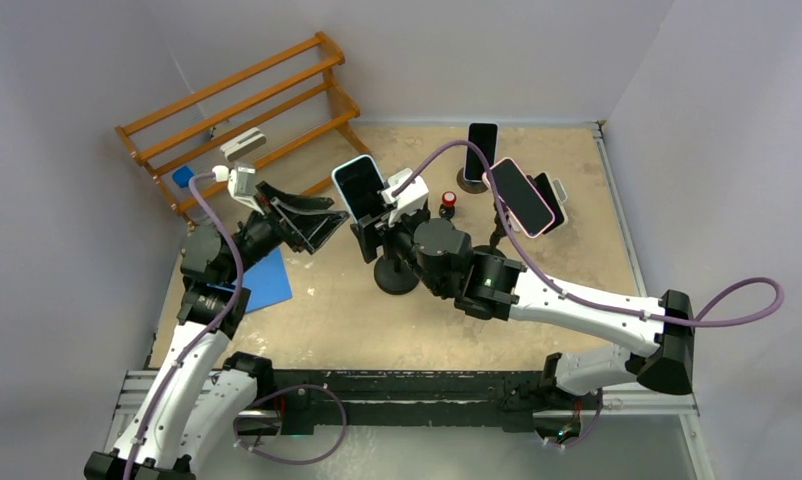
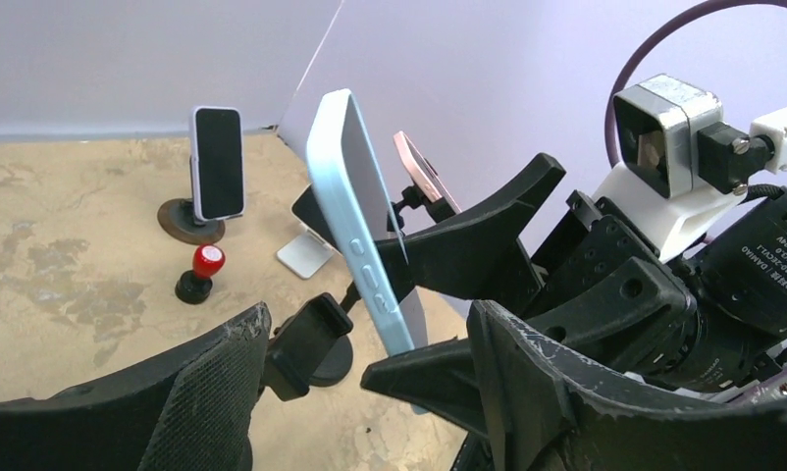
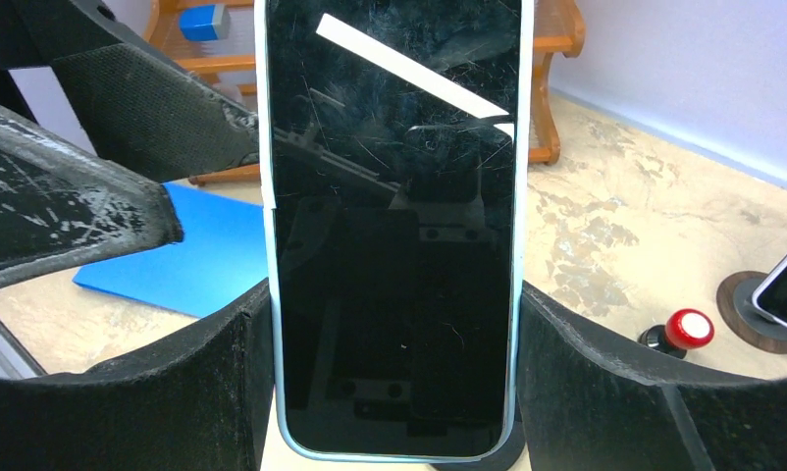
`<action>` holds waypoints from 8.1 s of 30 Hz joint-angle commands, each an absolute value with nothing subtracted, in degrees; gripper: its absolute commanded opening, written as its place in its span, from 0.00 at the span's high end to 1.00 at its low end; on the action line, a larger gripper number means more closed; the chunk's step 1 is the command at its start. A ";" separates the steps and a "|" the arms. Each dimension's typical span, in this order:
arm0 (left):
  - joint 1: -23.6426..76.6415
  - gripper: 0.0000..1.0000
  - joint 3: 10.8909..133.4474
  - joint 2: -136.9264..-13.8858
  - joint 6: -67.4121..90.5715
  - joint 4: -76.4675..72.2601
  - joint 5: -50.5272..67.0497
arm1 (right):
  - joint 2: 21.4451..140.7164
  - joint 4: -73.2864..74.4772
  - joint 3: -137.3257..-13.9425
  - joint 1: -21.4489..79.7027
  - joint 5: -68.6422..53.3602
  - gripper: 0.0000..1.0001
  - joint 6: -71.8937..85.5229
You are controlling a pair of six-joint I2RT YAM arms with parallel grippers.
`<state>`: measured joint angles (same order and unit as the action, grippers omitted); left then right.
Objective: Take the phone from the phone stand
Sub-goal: Remove the phone from the phone stand, then place the phone at the center of the board, then pick up the phone stand at the center of the board.
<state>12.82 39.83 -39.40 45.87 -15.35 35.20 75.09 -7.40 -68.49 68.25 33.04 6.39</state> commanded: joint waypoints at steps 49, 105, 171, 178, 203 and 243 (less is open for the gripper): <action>13.01 1.00 42.02 -49.59 55.68 -25.05 45.11 | 78.05 -15.90 -72.82 71.94 37.60 0.49 6.64; 13.18 1.00 63.55 -90.14 22.94 29.43 32.32 | 48.62 -5.98 -54.62 71.94 20.30 0.02 8.13; 11.69 0.68 62.49 -101.77 23.64 26.59 25.82 | 48.78 -6.24 -50.89 71.98 22.73 0.01 9.09; 11.69 0.64 62.37 -101.38 23.64 27.33 22.90 | 48.65 -6.16 -50.71 71.98 22.96 0.01 9.13; 11.69 0.59 63.21 -95.03 24.32 29.22 17.57 | 50.99 -5.10 -51.58 71.98 27.25 0.01 11.01; 13.87 0.50 48.08 -70.81 46.72 -11.17 56.25 | 70.17 -0.09 -60.58 60.08 34.60 0.51 23.65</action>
